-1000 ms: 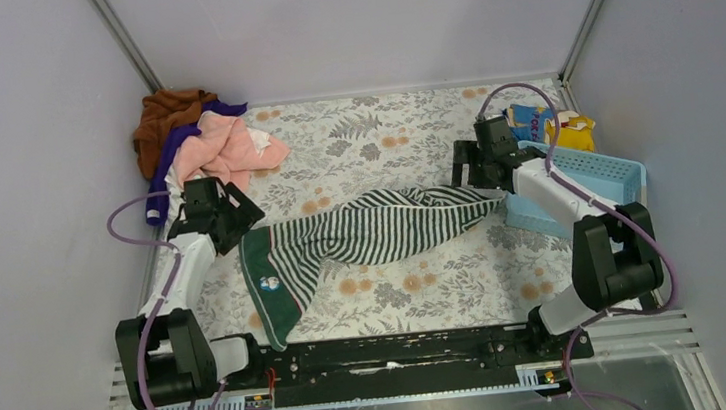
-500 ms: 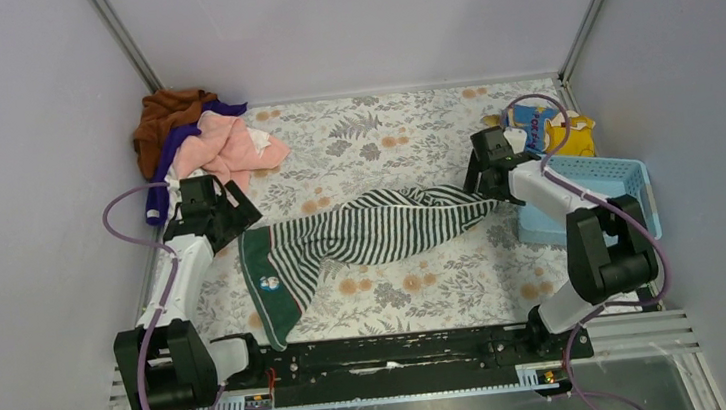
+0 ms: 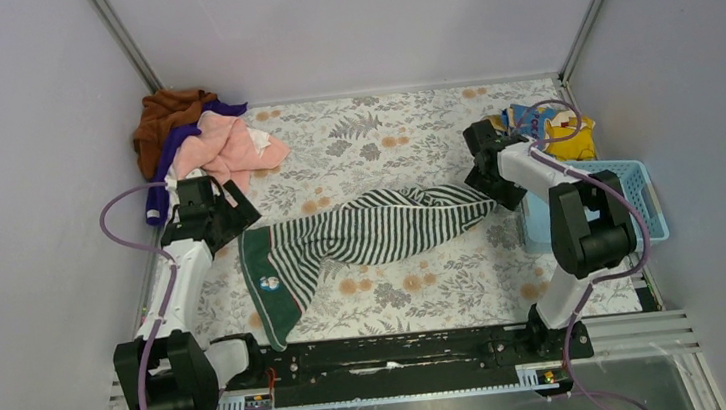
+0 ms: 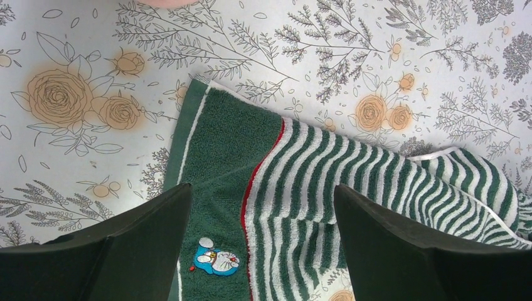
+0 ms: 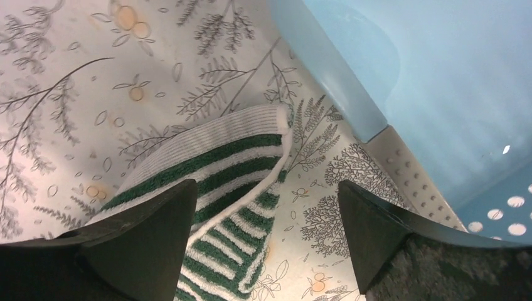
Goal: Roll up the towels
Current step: Flatten out the towel at the center of the board.
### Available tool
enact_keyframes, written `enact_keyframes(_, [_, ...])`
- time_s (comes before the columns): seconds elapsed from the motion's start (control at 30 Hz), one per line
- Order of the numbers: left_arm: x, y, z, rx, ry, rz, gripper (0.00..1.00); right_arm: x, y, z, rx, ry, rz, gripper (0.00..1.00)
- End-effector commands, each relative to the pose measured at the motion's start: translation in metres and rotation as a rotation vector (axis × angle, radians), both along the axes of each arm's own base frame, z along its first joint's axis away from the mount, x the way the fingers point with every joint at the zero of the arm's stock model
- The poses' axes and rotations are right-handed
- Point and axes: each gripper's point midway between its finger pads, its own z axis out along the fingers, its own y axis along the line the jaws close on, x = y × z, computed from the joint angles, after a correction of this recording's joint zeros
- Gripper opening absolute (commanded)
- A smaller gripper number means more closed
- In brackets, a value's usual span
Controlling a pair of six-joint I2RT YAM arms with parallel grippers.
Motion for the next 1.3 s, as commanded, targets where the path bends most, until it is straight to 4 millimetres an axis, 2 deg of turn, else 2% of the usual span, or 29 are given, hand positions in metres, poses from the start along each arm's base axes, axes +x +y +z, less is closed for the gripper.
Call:
enact_keyframes(0.0, [0.005,-0.002,0.014,-0.002,-0.048,-0.027,0.83,-0.006,-0.012,0.002,-0.030,-0.004,-0.204,0.87])
enact_keyframes(0.3, [0.005,-0.007,0.016,-0.020,-0.060,-0.042,0.83,-0.005,-0.016,-0.005,-0.040,-0.035,-0.292,0.66])
enact_keyframes(0.47, [0.005,-0.007,0.014,-0.024,-0.056,-0.040,0.83,-0.009,-0.019,-0.013,-0.054,-0.025,-0.316,0.58])
enact_keyframes(0.57, [0.005,-0.006,0.012,-0.024,-0.047,-0.034,0.83,-0.011,-0.018,-0.021,-0.046,-0.013,-0.324,0.48])
enact_keyframes(0.63, [0.005,-0.006,0.010,-0.022,-0.043,-0.029,0.83,-0.011,-0.017,-0.024,-0.043,-0.018,-0.324,0.39])
enact_keyframes(0.8, [0.004,-0.002,0.000,-0.024,-0.007,0.012,0.83,-0.007,-0.016,-0.023,-0.034,-0.029,-0.301,0.01])
enact_keyframes(1.1, [-0.003,0.023,-0.025,-0.023,0.171,0.280,0.91,0.006,-0.006,-0.001,0.020,-0.124,-0.139,0.00])
enact_keyframes(1.27, [0.009,0.033,-0.034,-0.004,0.264,0.360,0.95,0.009,-0.001,0.006,0.037,-0.151,-0.071,0.00])
